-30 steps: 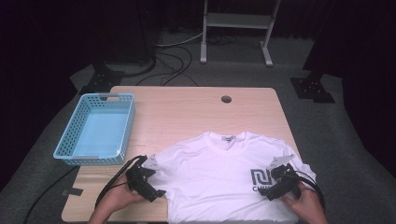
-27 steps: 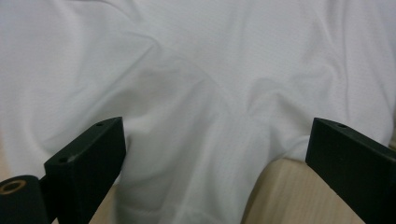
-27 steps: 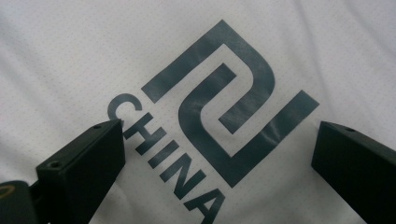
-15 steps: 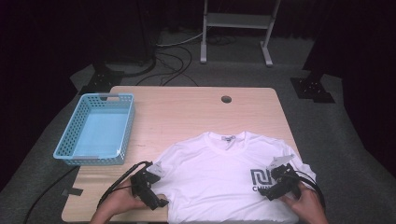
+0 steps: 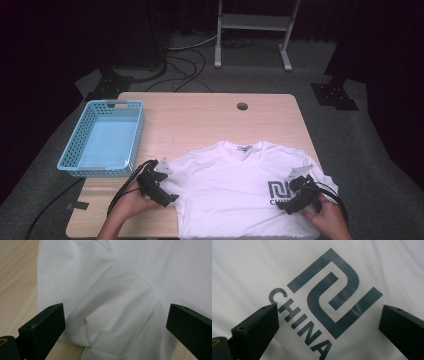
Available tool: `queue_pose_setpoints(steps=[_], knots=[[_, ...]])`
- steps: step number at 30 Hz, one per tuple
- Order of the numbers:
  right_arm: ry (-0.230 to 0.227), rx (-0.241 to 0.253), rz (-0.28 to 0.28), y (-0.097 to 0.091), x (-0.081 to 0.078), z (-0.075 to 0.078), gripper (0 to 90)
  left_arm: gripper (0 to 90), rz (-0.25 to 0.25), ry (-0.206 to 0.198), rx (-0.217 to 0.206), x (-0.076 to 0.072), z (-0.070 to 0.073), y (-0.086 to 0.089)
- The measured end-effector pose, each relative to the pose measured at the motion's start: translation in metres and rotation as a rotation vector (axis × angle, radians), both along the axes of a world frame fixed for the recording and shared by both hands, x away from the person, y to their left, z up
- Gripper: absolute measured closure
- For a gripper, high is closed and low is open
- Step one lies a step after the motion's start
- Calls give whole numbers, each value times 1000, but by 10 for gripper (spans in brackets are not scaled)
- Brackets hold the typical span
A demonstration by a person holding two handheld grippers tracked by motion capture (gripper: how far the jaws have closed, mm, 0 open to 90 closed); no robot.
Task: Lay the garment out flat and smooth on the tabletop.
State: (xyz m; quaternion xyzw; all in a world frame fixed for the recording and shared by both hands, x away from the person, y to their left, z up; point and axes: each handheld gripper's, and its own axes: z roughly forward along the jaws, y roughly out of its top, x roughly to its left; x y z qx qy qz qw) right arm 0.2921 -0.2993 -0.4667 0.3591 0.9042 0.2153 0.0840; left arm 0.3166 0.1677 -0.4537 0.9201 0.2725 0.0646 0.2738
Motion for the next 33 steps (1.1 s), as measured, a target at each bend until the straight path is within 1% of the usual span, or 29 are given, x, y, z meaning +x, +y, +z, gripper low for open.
queue_pose_setpoints(steps=[2, 3, 4, 5, 6, 9, 10, 11, 12, 13, 15, 16, 17, 18, 19, 22, 23, 24, 25, 27, 28, 29, 30, 31, 32, 33], knots=[[1, -3, 2, 0, 0, 0, 21, 12, 2, 24, -6, 2, -5, 1], [1, -3, 2, 0, 0, 0, 21, 12, 2, 24, -6, 2, -5, 1], [0, -1, 1, 0, 0, 0, 21, 12, 0, 35, -4, 5, -9, 1], [0, -1, 2, 0, 0, 0, 21, 0, 0, 35, -4, 5, -9, 1], [0, -3, 5, 0, 0, 0, 21, 0, 1, 31, -16, 8, -10, 2], [5, -5, 5, 0, 1, 0, 21, 0, 12, 25, -10, 11, -11, 3], [5, -6, 8, 0, 1, 0, 21, 0, 14, 20, 17, 16, -10, 4], [5, -5, 8, 1, 1, 0, 21, 0, 14, 20, 17, 16, -10, 4], [5, -5, 8, 1, 2, 0, 21, 0, 27, 17, 58, 20, -9, 4], [2, -4, 12, 0, 2, 0, 21, 0, 36, 19, 59, 21, -8, 4], [0, -2, 12, 0, 3, 0, 21, 0, 40, 14, 54, 21, -6, 4], [1, -4, 7, 1, 3, 0, 21, 0, 41, 1, 10, 19, -2, 3], [1, -4, 7, 1, 3, 0, 21, 0, 41, 1, 10, 19, -2, 3], [3, 0, 8, 1, 3, 1, 34, 0, 38, -13, -21, 15, 1, -3], [4, 11, 9, -1, 4, 2, 53, 0, 36, -20, -25, 13, 2, -7], [-11, 47, -45, -9, 5, 8, 54, 0, 27, -29, -46, 8, 3, -20], [-23, 59, -60, -13, 6, 11, 55, 0, 27, -29, -46, 8, 3, -20], [-35, 66, -80, -17, 6, 14, 57, 0, 23, -27, -46, 6, 0, -29], [-41, 67, -106, -20, 7, 16, 57, 0, 22, -22, -54, 5, -1, -33], [-49, 78, -151, -27, 10, 20, 57, 0, 26, -24, -60, 3, -3, -41], [-53, 77, -181, -31, 11, 21, 59, 0, 26, -24, -60, 3, -3, -41], [-53, 77, -214, -35, 13, 21, 60, 0, 35, -26, -67, 2, -3, -44], [-46, 77, -249, -38, 15, 20, 60, 0, 36, -30, -73, 0, -4, -51], [-35, 75, -279, -42, 18, 19, 60, 0, 38, -34, -73, -1, -4, -54], [-27, 63, -305, -44, 20, 17, 60, 0, 34, -35, -77, -2, -4, -58], [-27, 63, -305, -44, 20, 17, 60, 0, 34, -35, -77, -2, -4, -58]])
